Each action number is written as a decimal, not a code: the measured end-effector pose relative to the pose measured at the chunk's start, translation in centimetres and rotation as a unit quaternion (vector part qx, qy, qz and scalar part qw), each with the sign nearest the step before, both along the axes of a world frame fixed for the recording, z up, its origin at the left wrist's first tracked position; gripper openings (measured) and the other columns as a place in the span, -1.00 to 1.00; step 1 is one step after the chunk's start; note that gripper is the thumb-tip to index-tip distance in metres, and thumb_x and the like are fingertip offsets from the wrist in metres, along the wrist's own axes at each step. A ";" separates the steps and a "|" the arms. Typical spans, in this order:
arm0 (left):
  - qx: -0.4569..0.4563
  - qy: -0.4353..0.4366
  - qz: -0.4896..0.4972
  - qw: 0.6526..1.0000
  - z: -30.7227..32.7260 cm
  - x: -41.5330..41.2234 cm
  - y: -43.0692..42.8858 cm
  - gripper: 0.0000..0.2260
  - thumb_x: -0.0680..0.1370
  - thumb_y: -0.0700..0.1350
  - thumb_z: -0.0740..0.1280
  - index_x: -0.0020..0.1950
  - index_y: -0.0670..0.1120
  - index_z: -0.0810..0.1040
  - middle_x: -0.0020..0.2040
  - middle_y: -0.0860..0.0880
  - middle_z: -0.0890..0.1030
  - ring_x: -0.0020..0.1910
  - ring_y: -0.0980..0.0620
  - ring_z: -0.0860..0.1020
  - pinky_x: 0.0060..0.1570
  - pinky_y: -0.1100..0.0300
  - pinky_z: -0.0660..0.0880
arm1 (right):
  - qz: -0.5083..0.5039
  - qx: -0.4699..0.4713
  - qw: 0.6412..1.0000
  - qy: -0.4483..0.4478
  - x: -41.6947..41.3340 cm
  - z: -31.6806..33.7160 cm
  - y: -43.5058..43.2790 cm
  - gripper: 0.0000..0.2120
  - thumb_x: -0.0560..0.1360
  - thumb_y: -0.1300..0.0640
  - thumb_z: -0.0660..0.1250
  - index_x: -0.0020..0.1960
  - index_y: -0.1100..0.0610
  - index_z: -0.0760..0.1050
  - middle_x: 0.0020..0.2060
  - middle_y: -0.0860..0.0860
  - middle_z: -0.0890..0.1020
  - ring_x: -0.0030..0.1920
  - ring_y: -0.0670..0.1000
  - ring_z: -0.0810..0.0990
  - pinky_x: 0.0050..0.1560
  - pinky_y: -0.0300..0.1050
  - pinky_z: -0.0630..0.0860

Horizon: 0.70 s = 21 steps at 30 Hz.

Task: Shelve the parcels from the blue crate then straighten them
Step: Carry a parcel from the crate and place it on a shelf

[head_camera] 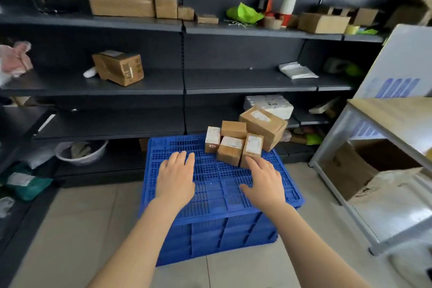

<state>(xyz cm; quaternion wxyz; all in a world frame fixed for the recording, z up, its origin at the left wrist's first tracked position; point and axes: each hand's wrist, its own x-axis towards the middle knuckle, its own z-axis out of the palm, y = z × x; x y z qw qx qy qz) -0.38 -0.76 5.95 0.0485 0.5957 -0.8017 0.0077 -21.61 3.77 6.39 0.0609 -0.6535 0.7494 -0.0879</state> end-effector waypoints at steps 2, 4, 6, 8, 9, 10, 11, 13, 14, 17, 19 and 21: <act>0.018 -0.002 -0.014 1.000 -0.6 -2.3 -3.4 -0.31 0.56 0.02 0.32 0.57 -0.08 0.02 0.55 -0.05 0.13 0.53 -0.07 0.07 0.47 0.01 0.14 | -0.016 0.013 1.000 0.000 -2.3 -0.5 -2.6 -0.30 0.50 -0.07 0.37 0.53 0.00 0.12 0.46 -0.02 0.26 0.47 0.06 0.20 0.40 0.04 0.25; 0.035 -0.004 -0.024 0.999 -1.1 -4.4 -6.7 -0.31 0.57 0.01 0.32 0.57 -0.08 0.01 0.55 -0.06 0.12 0.53 -0.07 0.06 0.46 0.00 0.13 | -0.025 0.029 0.999 0.000 -4.3 -0.9 -5.2 -0.31 0.49 -0.07 0.38 0.51 -0.02 0.14 0.44 -0.03 0.29 0.44 0.07 0.23 0.37 0.04 0.26; 0.047 -0.009 -0.036 0.998 -1.7 -6.5 -9.9 -0.32 0.57 0.00 0.31 0.57 -0.08 0.01 0.55 -0.06 0.12 0.53 -0.08 0.07 0.46 0.00 0.13 | -0.034 0.046 0.998 0.004 -6.3 -1.4 -7.8 -0.33 0.49 -0.07 0.37 0.50 -0.02 0.14 0.42 -0.01 0.30 0.44 0.07 0.23 0.37 0.04 0.25; 0.060 -0.010 -0.047 0.997 -2.3 -8.6 -12.6 -0.33 0.58 0.00 0.30 0.57 -0.09 0.02 0.55 -0.06 0.13 0.53 -0.08 0.07 0.44 0.01 0.14 | -0.045 0.062 0.997 0.002 -8.3 -2.2 -10.3 -0.34 0.50 -0.07 0.37 0.50 -0.01 0.15 0.42 0.01 0.29 0.45 0.07 0.22 0.38 0.04 0.24; 0.068 -0.010 -0.052 0.996 -2.7 -9.7 -13.9 -0.33 0.57 0.00 0.30 0.57 -0.09 0.03 0.55 -0.06 0.14 0.52 -0.07 0.08 0.44 0.01 0.15 | -0.051 0.070 0.996 -0.001 -9.3 -2.6 -11.6 -0.34 0.50 -0.07 0.37 0.49 -0.01 0.16 0.42 0.01 0.29 0.45 0.08 0.22 0.39 0.04 0.23; 0.074 -0.012 -0.057 0.996 -3.1 -10.7 -15.1 -0.34 0.57 0.00 0.31 0.57 -0.09 0.04 0.55 -0.06 0.14 0.52 -0.07 0.09 0.43 0.01 0.16 | -0.055 0.077 0.996 -0.003 -10.3 -3.1 -12.7 -0.35 0.49 -0.07 0.37 0.49 -0.01 0.17 0.42 0.01 0.30 0.45 0.08 0.22 0.39 0.04 0.23; 0.082 -0.014 -0.059 0.995 -3.6 -11.8 -16.2 -0.34 0.57 0.00 0.31 0.56 -0.09 0.04 0.55 -0.06 0.14 0.52 -0.07 0.09 0.43 0.02 0.17 | -0.059 0.083 0.995 -0.008 -11.3 -3.6 -13.9 -0.35 0.49 -0.07 0.37 0.48 -0.01 0.17 0.42 0.01 0.30 0.44 0.07 0.23 0.39 0.04 0.23; 0.105 -0.015 -0.059 0.993 -4.6 -14.0 -18.4 -0.33 0.56 0.01 0.33 0.56 -0.08 0.05 0.54 -0.06 0.15 0.51 -0.06 0.10 0.42 0.02 0.18 | -0.063 0.099 0.993 -0.019 -13.2 -4.6 -16.2 -0.34 0.49 -0.06 0.37 0.49 -0.01 0.17 0.43 0.01 0.30 0.45 0.08 0.22 0.40 0.06 0.23; 0.115 -0.015 -0.059 0.992 -5.1 -15.1 -19.5 -0.33 0.55 0.01 0.34 0.55 -0.08 0.07 0.53 -0.05 0.17 0.51 -0.06 0.11 0.41 0.02 0.19 | -0.061 0.106 0.992 -0.023 -14.2 -5.2 -17.3 -0.34 0.49 -0.05 0.37 0.50 -0.01 0.16 0.43 0.01 0.29 0.45 0.09 0.21 0.40 0.06 0.23; 0.136 -0.005 -0.053 0.989 -7.0 -18.6 -22.6 -0.40 0.54 -0.02 0.35 0.51 -0.07 0.17 0.47 -0.02 0.25 0.46 -0.04 0.18 0.36 0.04 0.24 | -0.050 0.125 0.991 -0.025 -17.2 -7.1 -20.9 -0.35 0.50 -0.04 0.34 0.51 0.01 0.15 0.44 0.04 0.28 0.46 0.10 0.21 0.41 0.06 0.24; 0.158 0.005 -0.036 0.987 -8.4 -20.8 -24.5 -0.44 0.55 -0.04 0.33 0.49 -0.07 0.19 0.47 -0.02 0.26 0.45 -0.03 0.19 0.35 0.06 0.24 | -0.035 0.142 0.989 -0.028 -19.2 -8.6 -23.1 -0.35 0.51 -0.05 0.34 0.51 0.01 0.15 0.45 0.04 0.28 0.46 0.10 0.21 0.41 0.06 0.24; 0.178 0.013 -0.021 0.984 -10.0 -23.0 -26.2 -0.44 0.56 -0.03 0.31 0.50 -0.07 0.18 0.47 -0.02 0.26 0.45 -0.03 0.19 0.34 0.06 0.25 | -0.021 0.159 0.987 -0.031 -21.3 -10.2 -25.3 -0.34 0.51 -0.06 0.34 0.51 0.01 0.14 0.45 0.04 0.28 0.47 0.10 0.20 0.41 0.06 0.23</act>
